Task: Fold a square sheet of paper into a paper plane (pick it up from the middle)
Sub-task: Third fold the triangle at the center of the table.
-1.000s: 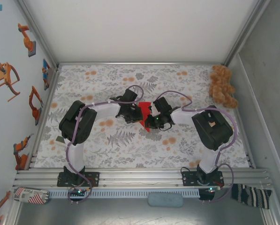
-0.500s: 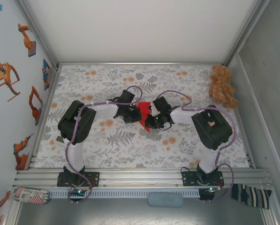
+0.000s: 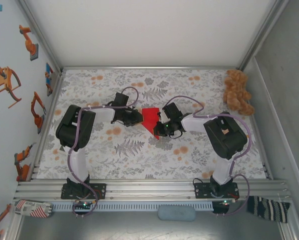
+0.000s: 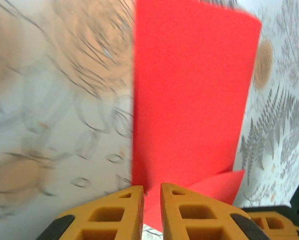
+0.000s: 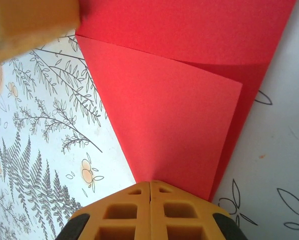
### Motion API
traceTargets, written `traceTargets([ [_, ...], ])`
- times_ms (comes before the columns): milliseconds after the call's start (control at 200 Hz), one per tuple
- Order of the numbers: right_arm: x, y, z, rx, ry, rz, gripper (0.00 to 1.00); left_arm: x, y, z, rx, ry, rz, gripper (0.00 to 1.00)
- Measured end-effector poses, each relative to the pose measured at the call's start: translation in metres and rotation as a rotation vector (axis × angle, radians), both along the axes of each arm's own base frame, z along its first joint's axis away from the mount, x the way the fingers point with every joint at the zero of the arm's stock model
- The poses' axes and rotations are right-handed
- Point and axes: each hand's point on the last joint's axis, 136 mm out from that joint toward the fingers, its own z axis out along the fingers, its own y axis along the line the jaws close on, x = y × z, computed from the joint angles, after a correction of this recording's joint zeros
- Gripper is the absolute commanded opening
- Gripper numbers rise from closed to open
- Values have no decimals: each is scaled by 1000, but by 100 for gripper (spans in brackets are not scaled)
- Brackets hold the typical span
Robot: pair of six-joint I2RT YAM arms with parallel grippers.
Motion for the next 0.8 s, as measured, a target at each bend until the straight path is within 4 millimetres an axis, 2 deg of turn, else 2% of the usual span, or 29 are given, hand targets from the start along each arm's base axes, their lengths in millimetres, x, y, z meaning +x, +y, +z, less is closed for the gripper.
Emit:
traceTargets([
  [115, 1, 0, 1, -2, -4, 8, 0, 21, 20, 3, 36, -33, 62, 23],
  [230, 0, -1, 4, -9, 0, 2, 0, 32, 36, 8, 83, -60, 113, 27],
  [336, 2, -3, 9, -17, 2, -28, 0, 36, 44, 27, 91, -100, 150, 35],
  [416, 9, -1, 26, 10, -30, -67, 0, 33, 47, 49, 69, -139, 180, 42],
  [516, 22, 1, 58, 71, -115, -128, 7, 22, 52, 72, 23, -177, 222, 50],
  [616, 28, -2, 81, 130, -186, -191, 12, 10, 57, 79, -18, -190, 259, 60],
  [691, 30, -5, 83, 148, -196, -229, 14, 1, 61, 74, -33, -175, 281, 64],
  [746, 30, -7, 77, 145, -184, -252, 22, -5, 63, 68, -40, -154, 297, 66],
  [801, 29, -8, 68, 141, -160, -275, 24, -10, 62, 63, -52, -133, 305, 68],
])
